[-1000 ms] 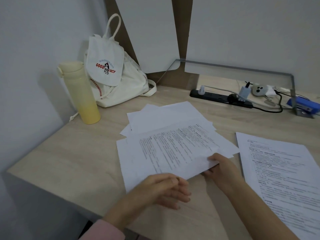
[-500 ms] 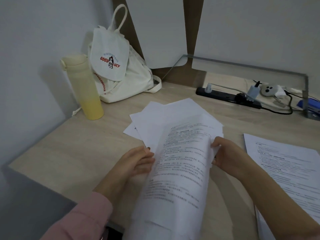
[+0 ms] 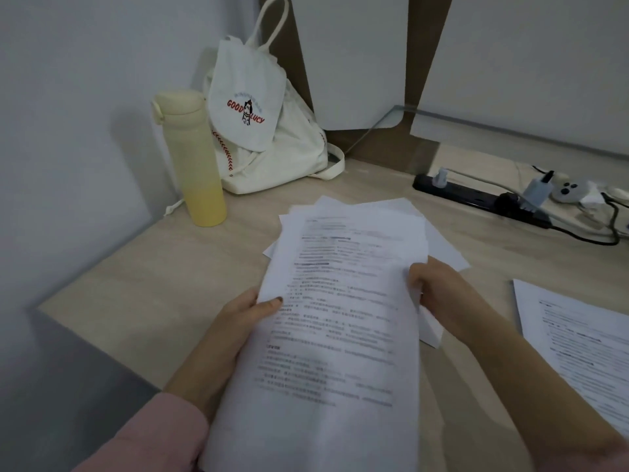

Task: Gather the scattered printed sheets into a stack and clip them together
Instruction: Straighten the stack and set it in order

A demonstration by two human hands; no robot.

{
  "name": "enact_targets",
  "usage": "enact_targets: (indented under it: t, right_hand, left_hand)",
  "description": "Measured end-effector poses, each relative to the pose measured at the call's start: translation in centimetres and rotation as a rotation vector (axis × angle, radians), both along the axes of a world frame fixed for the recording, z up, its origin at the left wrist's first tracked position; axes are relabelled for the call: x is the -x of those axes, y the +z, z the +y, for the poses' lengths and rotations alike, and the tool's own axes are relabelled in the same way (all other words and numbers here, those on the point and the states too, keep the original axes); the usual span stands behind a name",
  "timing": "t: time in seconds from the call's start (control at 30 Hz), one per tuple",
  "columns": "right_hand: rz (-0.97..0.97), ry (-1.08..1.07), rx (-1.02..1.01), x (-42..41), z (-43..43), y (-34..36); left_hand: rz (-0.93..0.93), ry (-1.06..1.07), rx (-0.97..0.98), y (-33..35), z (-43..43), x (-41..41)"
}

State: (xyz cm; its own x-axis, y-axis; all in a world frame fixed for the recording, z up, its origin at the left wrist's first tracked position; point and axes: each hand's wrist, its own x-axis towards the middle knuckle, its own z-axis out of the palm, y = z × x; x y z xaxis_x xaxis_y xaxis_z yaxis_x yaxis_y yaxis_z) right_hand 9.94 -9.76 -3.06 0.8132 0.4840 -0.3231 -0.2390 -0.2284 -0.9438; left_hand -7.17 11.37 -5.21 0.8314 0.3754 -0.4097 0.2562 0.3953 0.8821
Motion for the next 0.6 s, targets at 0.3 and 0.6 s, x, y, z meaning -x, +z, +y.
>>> enact_targets:
  t: [0.3, 0.6]
  right_hand:
    - [-0.66, 0.524, 0.916, 0.1, -0.5, -1.2]
    - [-1.114, 0.307, 1.199, 0.9, -0.2, -2.4]
  left_hand:
    - [0.073, 0.299, -0.421, -1.3, 2.5, 1.6]
    - [0.072, 0.341, -0.362, -1.6, 2.3, 1.7]
